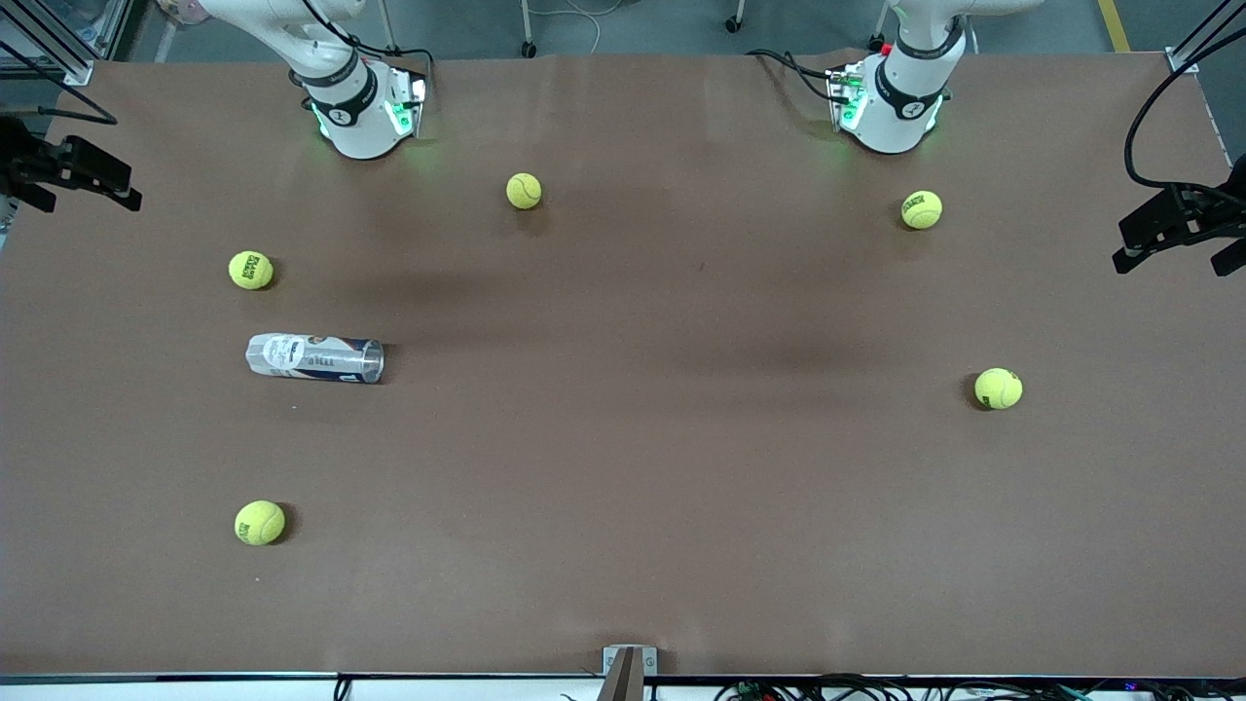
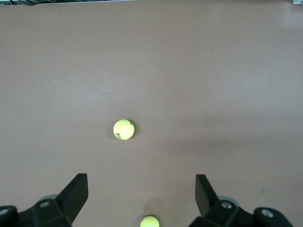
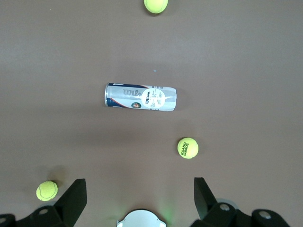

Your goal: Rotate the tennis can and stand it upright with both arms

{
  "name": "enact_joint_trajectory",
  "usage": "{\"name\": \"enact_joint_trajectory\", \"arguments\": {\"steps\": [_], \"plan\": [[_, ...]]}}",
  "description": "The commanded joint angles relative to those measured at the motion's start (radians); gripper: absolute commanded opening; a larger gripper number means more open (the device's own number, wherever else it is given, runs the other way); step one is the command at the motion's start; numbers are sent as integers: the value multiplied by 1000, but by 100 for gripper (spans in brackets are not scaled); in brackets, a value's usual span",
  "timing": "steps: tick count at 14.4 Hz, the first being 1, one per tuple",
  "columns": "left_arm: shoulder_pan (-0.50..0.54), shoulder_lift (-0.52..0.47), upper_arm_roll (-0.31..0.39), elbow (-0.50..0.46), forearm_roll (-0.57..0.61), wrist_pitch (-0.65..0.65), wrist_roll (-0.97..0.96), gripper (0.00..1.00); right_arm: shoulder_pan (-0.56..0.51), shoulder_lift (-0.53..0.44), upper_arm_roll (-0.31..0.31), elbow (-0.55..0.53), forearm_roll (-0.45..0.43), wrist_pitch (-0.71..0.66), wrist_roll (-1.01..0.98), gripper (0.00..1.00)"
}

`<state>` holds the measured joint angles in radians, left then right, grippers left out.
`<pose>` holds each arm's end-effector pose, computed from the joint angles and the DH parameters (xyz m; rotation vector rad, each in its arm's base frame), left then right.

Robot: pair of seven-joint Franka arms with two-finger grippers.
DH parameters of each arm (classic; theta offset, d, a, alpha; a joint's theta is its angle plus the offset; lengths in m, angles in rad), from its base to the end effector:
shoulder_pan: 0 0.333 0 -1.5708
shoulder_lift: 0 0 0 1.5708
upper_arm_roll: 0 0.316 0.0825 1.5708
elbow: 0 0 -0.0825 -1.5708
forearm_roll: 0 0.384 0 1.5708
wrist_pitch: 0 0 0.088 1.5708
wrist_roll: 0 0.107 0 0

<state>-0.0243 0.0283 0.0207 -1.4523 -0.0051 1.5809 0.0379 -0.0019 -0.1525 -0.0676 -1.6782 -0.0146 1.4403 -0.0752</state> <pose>0.5647 -0.0028 0.6656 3.1342 -0.0654 0.1575 0.4906 -0.0387 0.6433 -3.1368 -0.0089 0.1347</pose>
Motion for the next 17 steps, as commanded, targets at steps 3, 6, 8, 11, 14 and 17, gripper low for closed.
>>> {"name": "enact_joint_trajectory", "arguments": {"steps": [3, 6, 8, 11, 14, 17], "plan": [[3, -4, -1, 10, 13, -15, -3, 100, 8, -35, -3, -41, 5, 22, -11, 100], [4, -5, -1, 10, 16, -15, -3, 100, 10, -33, -1, -37, 11, 38, -12, 100], [3, -5, -1, 10, 17, -15, -4, 100, 10, -33, -1, -35, 21, 48, -12, 100], [1, -5, -1, 10, 19, -15, -4, 100, 16, -32, 2, -28, 21, 58, -12, 100], [1, -5, -1, 9, 19, -15, -3, 100, 28, -3, 5, 35, 8, 46, -8, 100], [1, -4, -1, 9, 19, -15, -3, 100, 14, 40, -1, 43, -1, 67, -11, 100]]}}
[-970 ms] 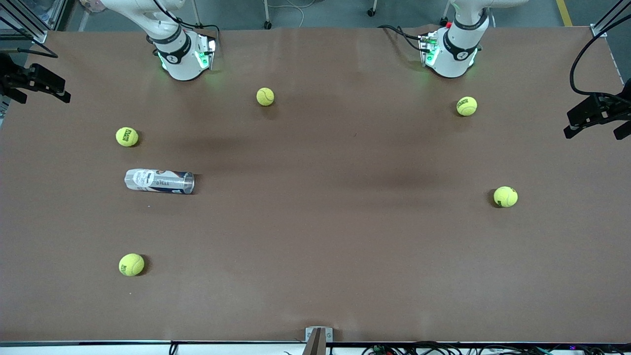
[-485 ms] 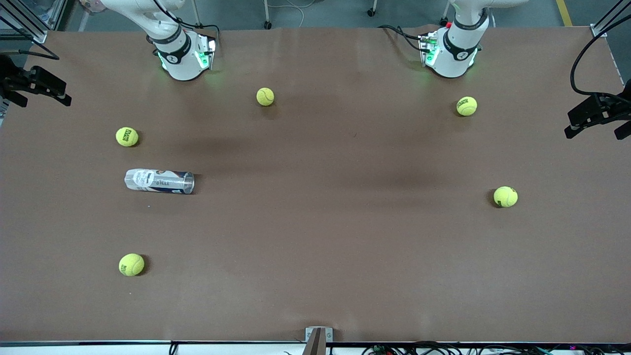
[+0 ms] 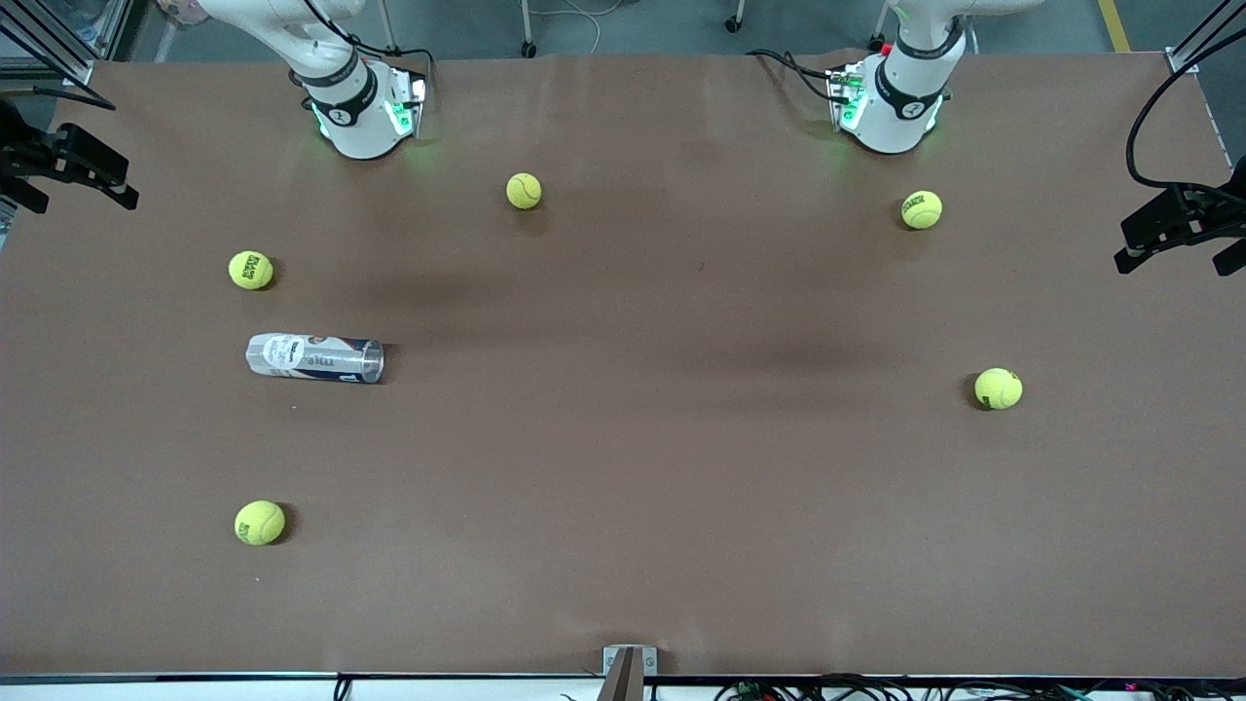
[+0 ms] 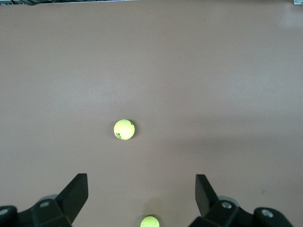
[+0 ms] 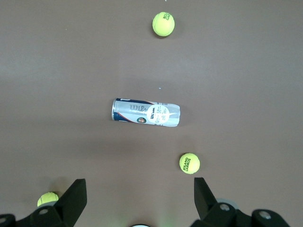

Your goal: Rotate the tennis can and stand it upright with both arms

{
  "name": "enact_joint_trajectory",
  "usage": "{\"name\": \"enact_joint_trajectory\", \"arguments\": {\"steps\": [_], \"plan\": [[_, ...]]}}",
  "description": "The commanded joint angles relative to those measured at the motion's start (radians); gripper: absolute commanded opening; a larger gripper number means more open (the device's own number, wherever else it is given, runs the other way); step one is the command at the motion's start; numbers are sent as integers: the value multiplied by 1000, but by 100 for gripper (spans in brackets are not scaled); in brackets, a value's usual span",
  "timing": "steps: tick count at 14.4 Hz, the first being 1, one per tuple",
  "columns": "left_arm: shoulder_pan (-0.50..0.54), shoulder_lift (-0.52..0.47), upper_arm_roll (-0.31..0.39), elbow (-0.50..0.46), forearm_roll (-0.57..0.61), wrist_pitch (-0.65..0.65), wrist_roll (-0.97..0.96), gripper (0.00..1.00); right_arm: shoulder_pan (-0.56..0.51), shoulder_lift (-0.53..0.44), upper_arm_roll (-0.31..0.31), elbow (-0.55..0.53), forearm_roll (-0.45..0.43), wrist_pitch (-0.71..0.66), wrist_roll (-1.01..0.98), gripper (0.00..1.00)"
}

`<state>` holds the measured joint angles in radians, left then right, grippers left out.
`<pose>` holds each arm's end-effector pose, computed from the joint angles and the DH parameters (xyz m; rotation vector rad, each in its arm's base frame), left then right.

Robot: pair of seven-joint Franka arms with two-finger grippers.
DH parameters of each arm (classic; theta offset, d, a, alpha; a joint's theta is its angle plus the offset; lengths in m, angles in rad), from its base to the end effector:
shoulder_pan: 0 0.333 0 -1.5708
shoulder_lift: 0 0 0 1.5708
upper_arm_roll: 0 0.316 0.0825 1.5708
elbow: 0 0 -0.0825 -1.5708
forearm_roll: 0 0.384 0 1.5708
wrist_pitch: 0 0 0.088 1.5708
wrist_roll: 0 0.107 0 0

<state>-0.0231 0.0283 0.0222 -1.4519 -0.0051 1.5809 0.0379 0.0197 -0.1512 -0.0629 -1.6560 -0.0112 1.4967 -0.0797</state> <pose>0.5647 -0.0013 0.6658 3.1344 -0.0612 0.1581 0.4983 -0.0255 0.6576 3.1399 0.0573 -0.0133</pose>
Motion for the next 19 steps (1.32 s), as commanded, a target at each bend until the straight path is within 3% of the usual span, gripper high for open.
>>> {"name": "enact_joint_trajectory", "arguments": {"steps": [1, 7, 10, 19], "plan": [[0, -5, -2, 8, 19, -15, -3, 100, -17, 48, -9, 21, -6, 26, -5, 100], [0, -5, -2, 7, 19, -15, -4, 100, -63, 163, -9, 25, -19, 109, -6, 100], [-1, -4, -2, 7, 20, -15, -3, 100, -72, 170, -12, 18, -29, 112, 79, 100], [-1, -4, -2, 5, 20, -16, -3, 100, -73, 229, -6, -34, -12, 76, 1198, 100]]}}
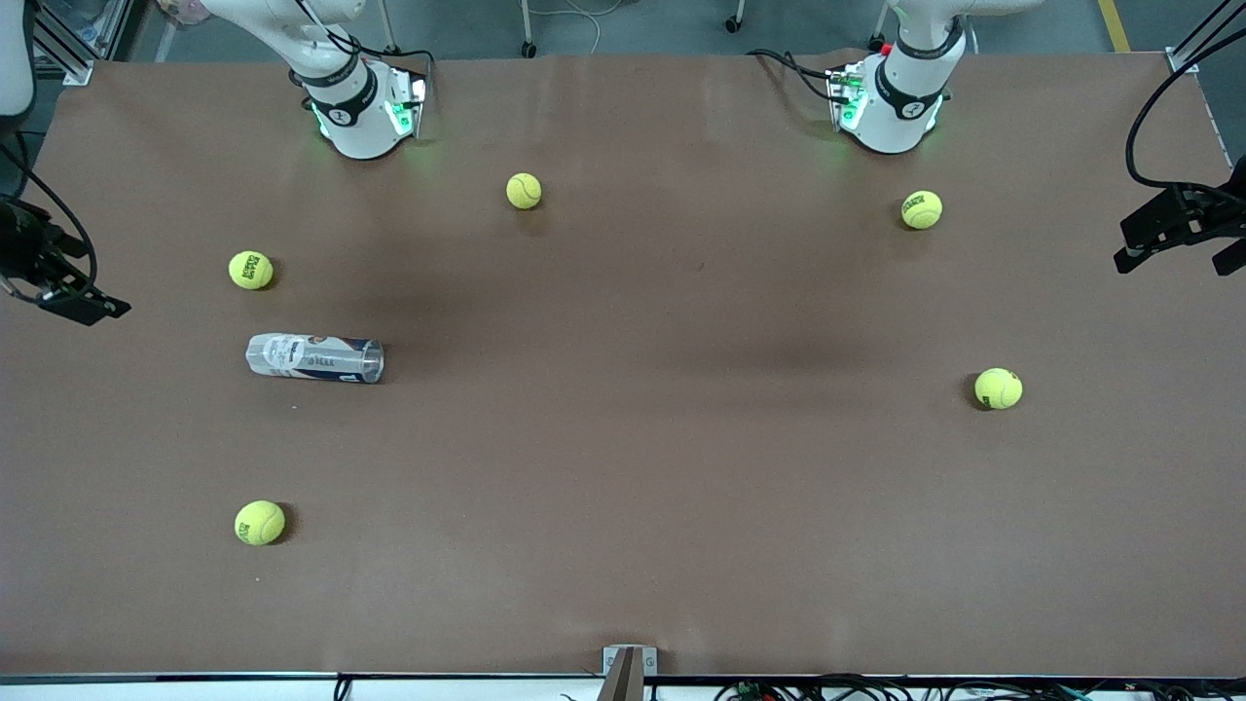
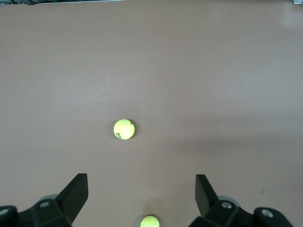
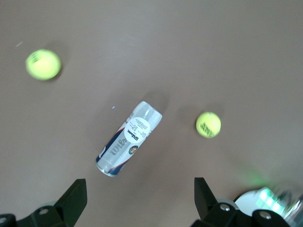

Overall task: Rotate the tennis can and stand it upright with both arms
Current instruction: 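Reach the right gripper down to the lying Wilson can and grasp it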

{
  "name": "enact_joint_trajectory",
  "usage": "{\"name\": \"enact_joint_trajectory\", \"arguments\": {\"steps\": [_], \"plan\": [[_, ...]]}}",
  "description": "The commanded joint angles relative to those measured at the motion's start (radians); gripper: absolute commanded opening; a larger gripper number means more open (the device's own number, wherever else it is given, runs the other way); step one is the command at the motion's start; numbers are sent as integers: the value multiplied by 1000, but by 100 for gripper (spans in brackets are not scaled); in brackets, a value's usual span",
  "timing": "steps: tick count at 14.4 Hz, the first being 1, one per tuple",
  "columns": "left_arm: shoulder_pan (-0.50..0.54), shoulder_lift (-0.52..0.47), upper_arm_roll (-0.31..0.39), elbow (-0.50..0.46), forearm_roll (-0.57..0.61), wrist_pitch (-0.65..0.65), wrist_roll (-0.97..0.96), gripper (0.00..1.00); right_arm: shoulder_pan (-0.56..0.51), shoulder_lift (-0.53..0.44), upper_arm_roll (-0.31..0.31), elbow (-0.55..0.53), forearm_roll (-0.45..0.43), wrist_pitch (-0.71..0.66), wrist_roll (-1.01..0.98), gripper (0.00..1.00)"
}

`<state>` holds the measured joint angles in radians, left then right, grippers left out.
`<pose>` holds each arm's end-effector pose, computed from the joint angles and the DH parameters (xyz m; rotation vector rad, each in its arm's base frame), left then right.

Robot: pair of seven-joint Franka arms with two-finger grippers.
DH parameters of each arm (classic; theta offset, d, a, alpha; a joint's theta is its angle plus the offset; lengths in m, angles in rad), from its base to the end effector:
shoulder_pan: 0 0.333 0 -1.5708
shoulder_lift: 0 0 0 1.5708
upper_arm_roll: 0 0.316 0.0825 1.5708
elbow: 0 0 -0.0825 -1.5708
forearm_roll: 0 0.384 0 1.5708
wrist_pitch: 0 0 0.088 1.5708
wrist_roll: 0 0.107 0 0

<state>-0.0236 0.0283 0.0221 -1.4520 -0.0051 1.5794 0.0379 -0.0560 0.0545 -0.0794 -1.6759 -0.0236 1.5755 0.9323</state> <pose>0.5645 -0.0016 0.6656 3.1345 -0.0621 0.1556 0.5569 -0.0774 0.5453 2.6263 -1.5494 -0.2014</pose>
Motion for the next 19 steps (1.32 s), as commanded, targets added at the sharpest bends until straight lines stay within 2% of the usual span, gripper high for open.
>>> {"name": "enact_joint_trajectory", "arguments": {"steps": [1, 4, 7, 14, 19], "plan": [[-2, -4, -2, 5, 20, -15, -3, 100, 14, 40, 12, -21, 1, -2, 283, 100], [-2, -4, -4, 5, 20, -15, -3, 100, 18, 64, 12, -71, 37, 27, 425, 100], [1, -4, -2, 5, 20, -15, -1, 100, 25, 62, 12, -187, 48, 113, 523, 100], [-1, -4, -2, 5, 20, -15, -3, 100, 76, 155, 12, -344, 47, 372, 654, 100], [-1, -5, -2, 5, 20, -15, -3, 100, 97, 266, 10, -354, 34, 521, 692, 100]]}}
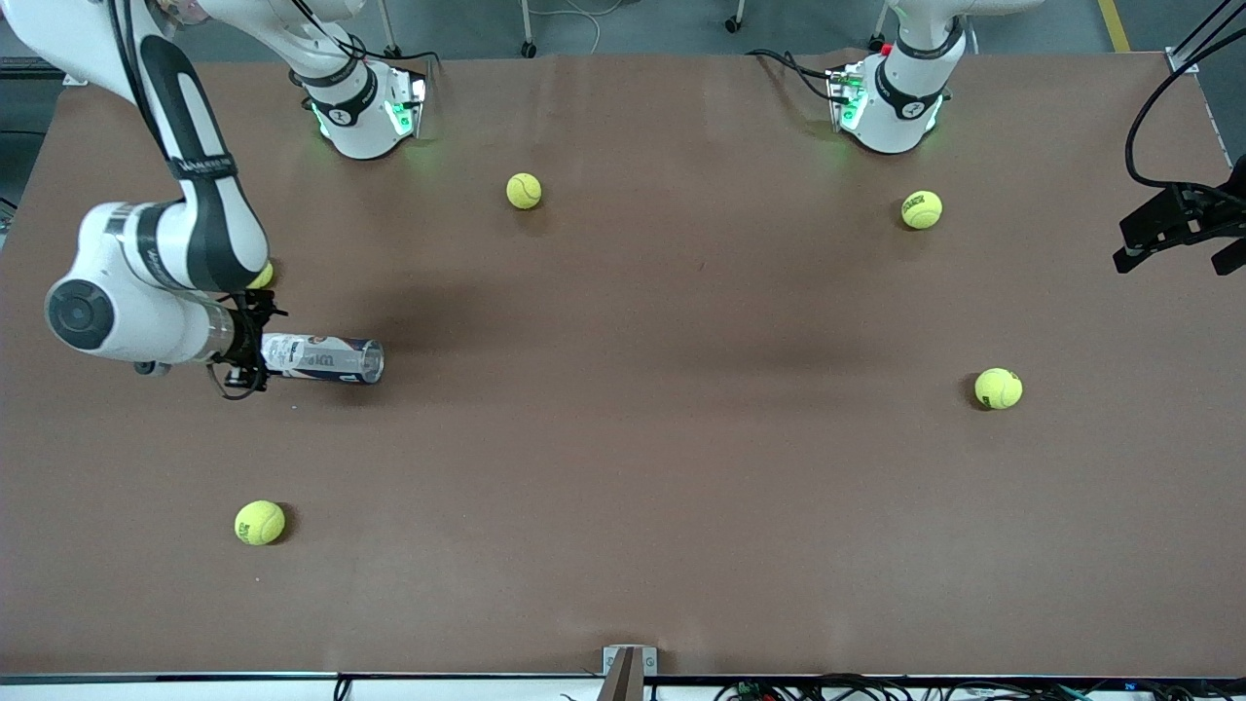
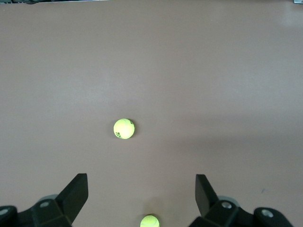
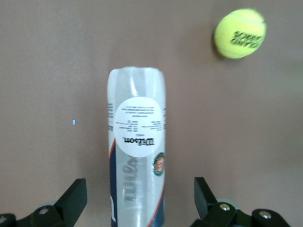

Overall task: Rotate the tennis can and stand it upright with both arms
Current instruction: 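Reach the right gripper down to the lying Wilson can and grasp it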

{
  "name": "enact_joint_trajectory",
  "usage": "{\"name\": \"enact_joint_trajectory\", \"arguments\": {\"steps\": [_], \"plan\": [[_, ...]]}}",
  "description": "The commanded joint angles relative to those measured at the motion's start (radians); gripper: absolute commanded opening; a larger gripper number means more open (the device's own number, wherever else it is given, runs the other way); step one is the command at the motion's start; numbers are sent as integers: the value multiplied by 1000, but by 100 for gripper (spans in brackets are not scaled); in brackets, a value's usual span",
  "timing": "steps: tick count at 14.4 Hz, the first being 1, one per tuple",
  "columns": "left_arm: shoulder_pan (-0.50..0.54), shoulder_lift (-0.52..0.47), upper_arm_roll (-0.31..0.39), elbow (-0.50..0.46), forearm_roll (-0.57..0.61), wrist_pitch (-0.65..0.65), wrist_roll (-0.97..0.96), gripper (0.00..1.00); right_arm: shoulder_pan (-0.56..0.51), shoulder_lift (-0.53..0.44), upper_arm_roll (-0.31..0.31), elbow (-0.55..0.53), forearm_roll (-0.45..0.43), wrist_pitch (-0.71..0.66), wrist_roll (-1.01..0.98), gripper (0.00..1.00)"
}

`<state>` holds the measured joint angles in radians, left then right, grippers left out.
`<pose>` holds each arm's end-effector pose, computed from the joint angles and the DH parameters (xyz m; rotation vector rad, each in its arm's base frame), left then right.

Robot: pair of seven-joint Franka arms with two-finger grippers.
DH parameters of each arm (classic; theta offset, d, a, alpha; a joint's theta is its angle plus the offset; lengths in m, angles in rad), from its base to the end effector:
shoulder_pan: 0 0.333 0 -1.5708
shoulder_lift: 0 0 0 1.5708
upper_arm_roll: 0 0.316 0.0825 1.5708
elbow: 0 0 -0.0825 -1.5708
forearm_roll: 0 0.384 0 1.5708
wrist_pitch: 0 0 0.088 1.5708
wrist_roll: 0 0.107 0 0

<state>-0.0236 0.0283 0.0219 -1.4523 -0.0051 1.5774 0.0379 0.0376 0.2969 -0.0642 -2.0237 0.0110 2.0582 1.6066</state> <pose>0.5643 -0.0017 0.6653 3.1346 -0.0625 0.1520 0.5657 -0.0138 0.2839 2.0046 -2.1468 -0.2616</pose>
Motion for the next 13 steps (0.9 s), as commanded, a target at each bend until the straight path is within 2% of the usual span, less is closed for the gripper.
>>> {"name": "enact_joint_trajectory", "arguments": {"steps": [1, 4, 9, 13], "plan": [[-1, -4, -2, 6, 20, -13, -3, 100, 4, 42, -3, -6, 0, 62, 19, 100], [-1, -5, -4, 6, 19, -13, -3, 100, 1, 57, -3, -33, 0, 101, 19, 100], [-1, -5, -2, 6, 20, -19, -3, 100, 1, 84, -3, -139, 0, 259, 18, 100], [-1, -5, -2, 6, 20, -19, -3, 100, 2, 91, -3, -153, 0, 264, 10, 100]]}}
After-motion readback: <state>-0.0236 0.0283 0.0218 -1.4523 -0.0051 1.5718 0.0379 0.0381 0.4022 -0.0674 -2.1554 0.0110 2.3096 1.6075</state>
